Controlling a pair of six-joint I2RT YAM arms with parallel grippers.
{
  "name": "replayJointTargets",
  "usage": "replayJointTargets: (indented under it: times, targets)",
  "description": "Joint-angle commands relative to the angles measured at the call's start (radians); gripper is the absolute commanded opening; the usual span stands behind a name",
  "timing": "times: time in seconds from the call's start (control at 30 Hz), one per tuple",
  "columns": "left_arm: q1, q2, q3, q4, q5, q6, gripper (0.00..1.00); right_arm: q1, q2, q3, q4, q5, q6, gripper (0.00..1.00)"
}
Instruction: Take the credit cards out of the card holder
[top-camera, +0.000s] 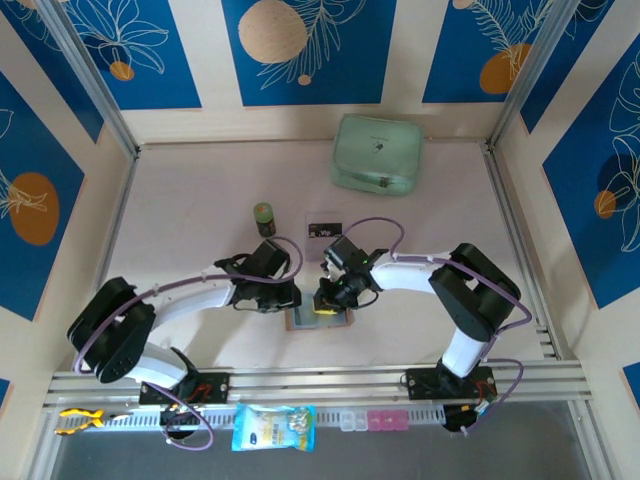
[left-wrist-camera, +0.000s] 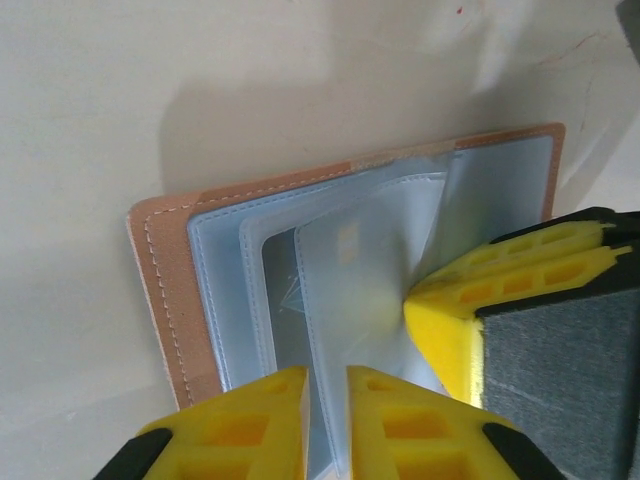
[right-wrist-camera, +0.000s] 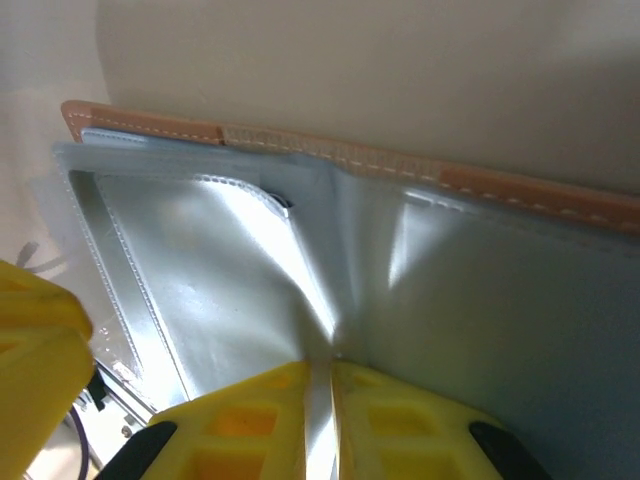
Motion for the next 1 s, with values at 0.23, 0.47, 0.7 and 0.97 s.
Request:
replayJointTargets:
  times: [0.23,0.47,0.7,0.97]
  targets:
    - [-0.02,0.051,0.027,0.023,0.02,-0.017,0.23,-0.028,-0.025,-0.061,0.042,-0.062,0.025,0.08]
    - [-0.024,0.077,0.033,0.055,0.041,-0.022,0.25,-0.047,-0.021,-0.08,0.079,-0.096,0.032,0.07]
    - [-0.023,0.093,0.039,0.062,0.043,-0.017,0.25,-0.071,-0.032,-0.08,0.083,-0.119,0.025,0.06]
    - [-0.025,0.103,0.06,0.063,0.049,-0.014,0.17,-0.073,-0.041,-0.087,0.093,-0.126,0.031,0.06]
